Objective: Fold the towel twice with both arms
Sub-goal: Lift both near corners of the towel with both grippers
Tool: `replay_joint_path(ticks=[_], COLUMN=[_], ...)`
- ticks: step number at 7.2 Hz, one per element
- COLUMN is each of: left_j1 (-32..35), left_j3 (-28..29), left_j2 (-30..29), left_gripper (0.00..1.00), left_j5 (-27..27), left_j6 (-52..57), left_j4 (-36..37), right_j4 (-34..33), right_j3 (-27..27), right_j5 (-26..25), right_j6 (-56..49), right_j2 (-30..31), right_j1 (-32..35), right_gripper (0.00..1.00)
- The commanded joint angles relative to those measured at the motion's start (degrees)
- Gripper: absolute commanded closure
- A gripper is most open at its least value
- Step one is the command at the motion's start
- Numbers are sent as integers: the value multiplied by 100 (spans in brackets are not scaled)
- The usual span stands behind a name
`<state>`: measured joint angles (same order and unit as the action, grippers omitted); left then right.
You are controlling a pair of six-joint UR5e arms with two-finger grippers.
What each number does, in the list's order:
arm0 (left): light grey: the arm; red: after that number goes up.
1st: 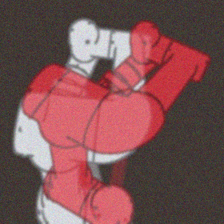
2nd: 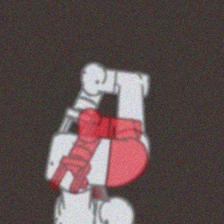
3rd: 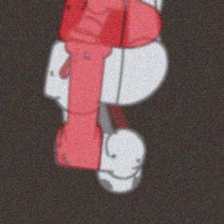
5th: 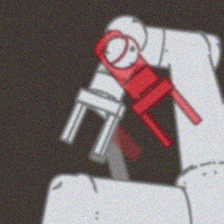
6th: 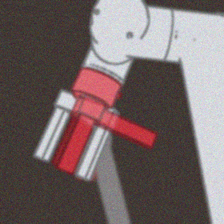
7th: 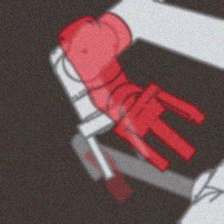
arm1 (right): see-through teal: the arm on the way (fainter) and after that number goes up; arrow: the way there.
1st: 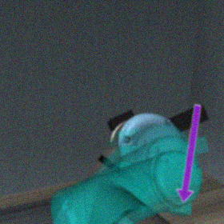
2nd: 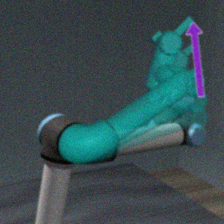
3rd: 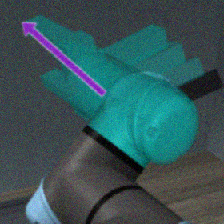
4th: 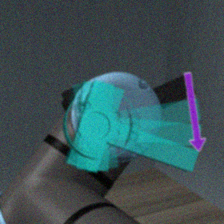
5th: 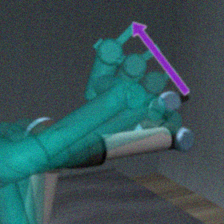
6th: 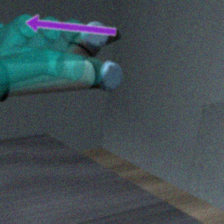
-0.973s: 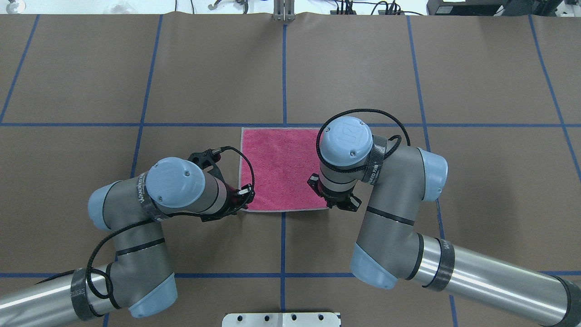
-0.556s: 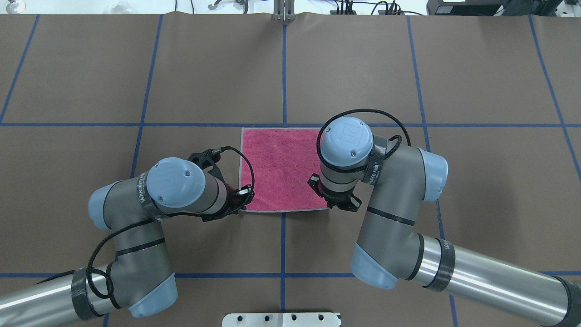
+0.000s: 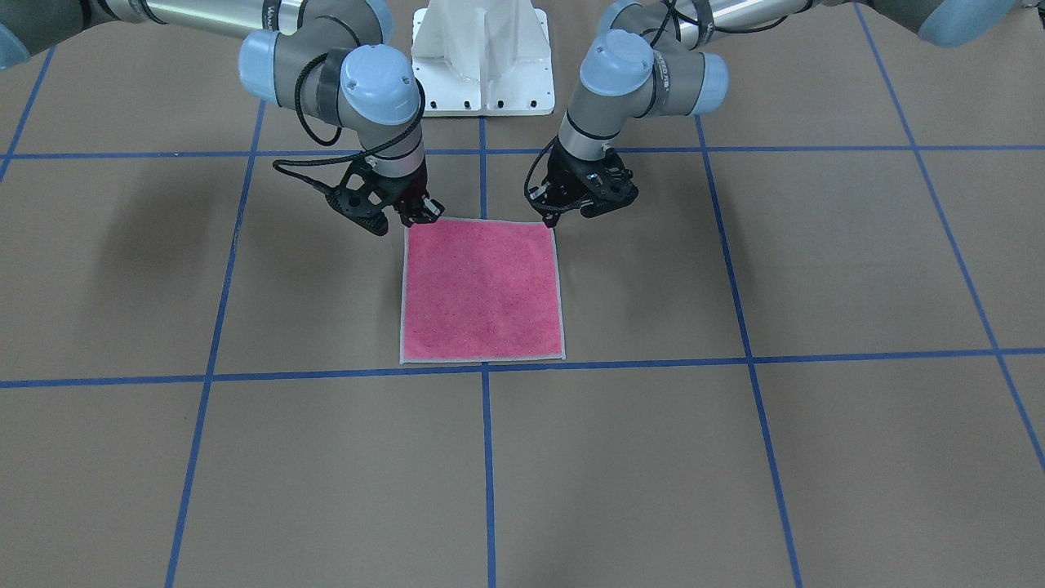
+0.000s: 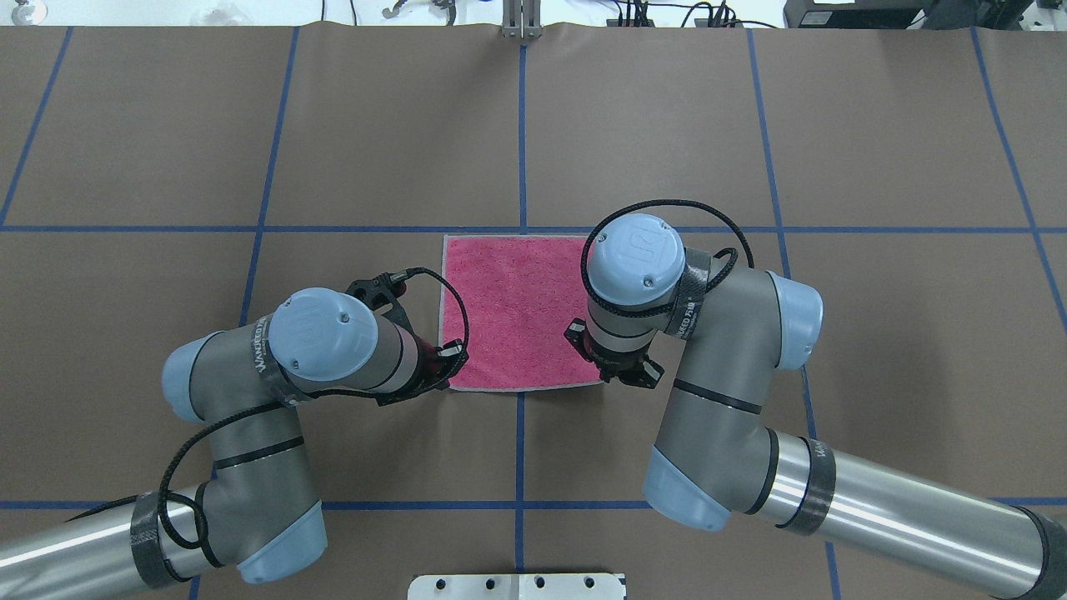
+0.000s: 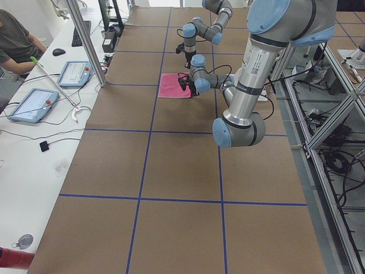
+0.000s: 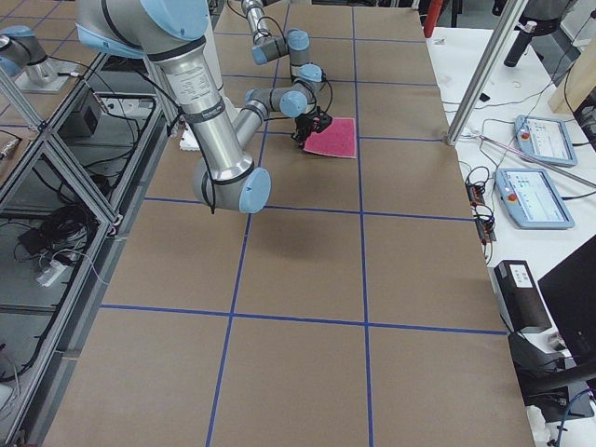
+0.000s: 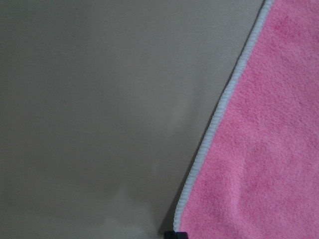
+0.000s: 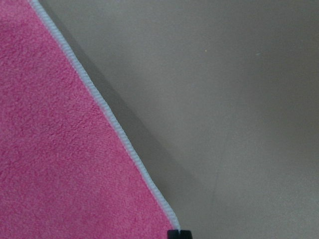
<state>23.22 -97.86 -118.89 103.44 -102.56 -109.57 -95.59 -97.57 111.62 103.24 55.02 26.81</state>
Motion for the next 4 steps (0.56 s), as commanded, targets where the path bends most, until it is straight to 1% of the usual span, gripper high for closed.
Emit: replay_joint_path(ticks=[1, 3, 4], left_j1=[16, 16, 25], left_j3=[-205, -662, -716], left_j2=[-47, -47, -64], left_gripper=[100, 100, 100], left_j5=[27, 62, 54], left_j6=[-105, -150, -150], left_j4=[119, 558, 560], right_j4=[-12, -30, -12], right_j3=[-60, -401, -473], right_j5=[0, 78, 201], right_j6=[3, 3, 3], right_j2=[9, 166, 184], right_j1=[0, 9, 26], right_gripper=[100, 100, 100])
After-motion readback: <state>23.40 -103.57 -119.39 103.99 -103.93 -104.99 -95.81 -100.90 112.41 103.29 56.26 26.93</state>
